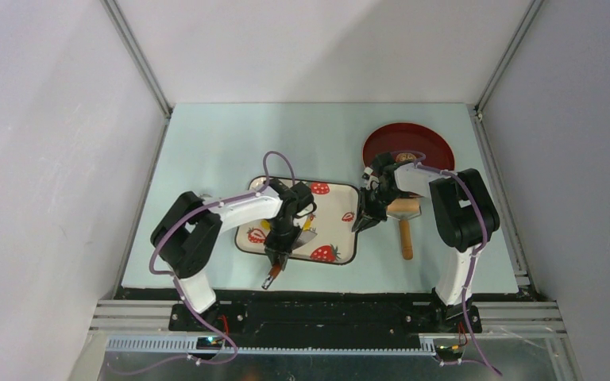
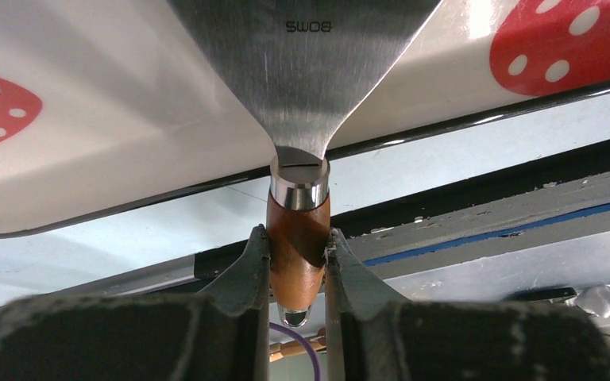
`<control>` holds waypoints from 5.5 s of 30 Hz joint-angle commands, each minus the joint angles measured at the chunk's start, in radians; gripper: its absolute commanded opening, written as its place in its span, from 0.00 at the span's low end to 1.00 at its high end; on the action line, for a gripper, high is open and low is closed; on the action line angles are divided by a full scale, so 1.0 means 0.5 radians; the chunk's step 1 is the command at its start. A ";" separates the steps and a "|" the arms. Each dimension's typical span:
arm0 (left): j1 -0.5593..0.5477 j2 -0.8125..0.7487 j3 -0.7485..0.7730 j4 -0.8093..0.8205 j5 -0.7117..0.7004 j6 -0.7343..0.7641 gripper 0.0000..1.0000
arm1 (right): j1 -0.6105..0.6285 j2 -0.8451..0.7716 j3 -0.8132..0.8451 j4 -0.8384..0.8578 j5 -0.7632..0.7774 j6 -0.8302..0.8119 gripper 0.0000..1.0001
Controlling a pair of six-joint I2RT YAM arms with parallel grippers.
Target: Roll out the dumpling wrappers from the dough
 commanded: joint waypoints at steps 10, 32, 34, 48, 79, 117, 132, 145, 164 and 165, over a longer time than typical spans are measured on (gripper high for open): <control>0.039 0.133 0.097 0.229 -0.025 0.072 0.00 | -0.014 -0.107 0.033 -0.138 0.073 -0.078 0.00; 0.120 0.238 0.216 0.234 0.068 0.131 0.00 | -0.024 -0.084 0.033 -0.156 0.056 -0.089 0.00; 0.119 0.248 0.210 0.230 0.053 0.131 0.00 | -0.023 -0.087 0.033 -0.153 0.053 -0.086 0.00; 0.062 0.088 0.386 0.121 -0.053 0.323 0.00 | -0.056 -0.178 0.033 -0.135 0.057 -0.058 0.17; -0.205 0.318 0.899 -0.516 -0.185 0.536 0.00 | -0.166 -0.626 -0.038 -0.080 0.111 -0.061 0.84; -0.144 -0.284 0.511 -0.096 -0.205 0.395 0.76 | 0.004 -0.680 -0.109 0.084 0.092 0.069 0.85; -0.210 -0.687 -0.355 0.604 -0.041 0.320 0.77 | 0.004 -0.670 -0.148 0.121 0.086 0.077 0.85; -0.322 -0.463 -0.355 0.626 -0.214 0.309 0.60 | -0.016 -0.678 -0.146 0.118 0.066 0.065 0.85; -0.373 -0.338 -0.267 0.556 -0.313 0.312 0.05 | -0.046 -0.686 -0.147 0.107 0.037 0.050 0.85; -0.373 -0.350 -0.252 0.534 -0.311 0.313 0.03 | -0.044 -0.685 -0.146 0.106 0.034 0.050 0.85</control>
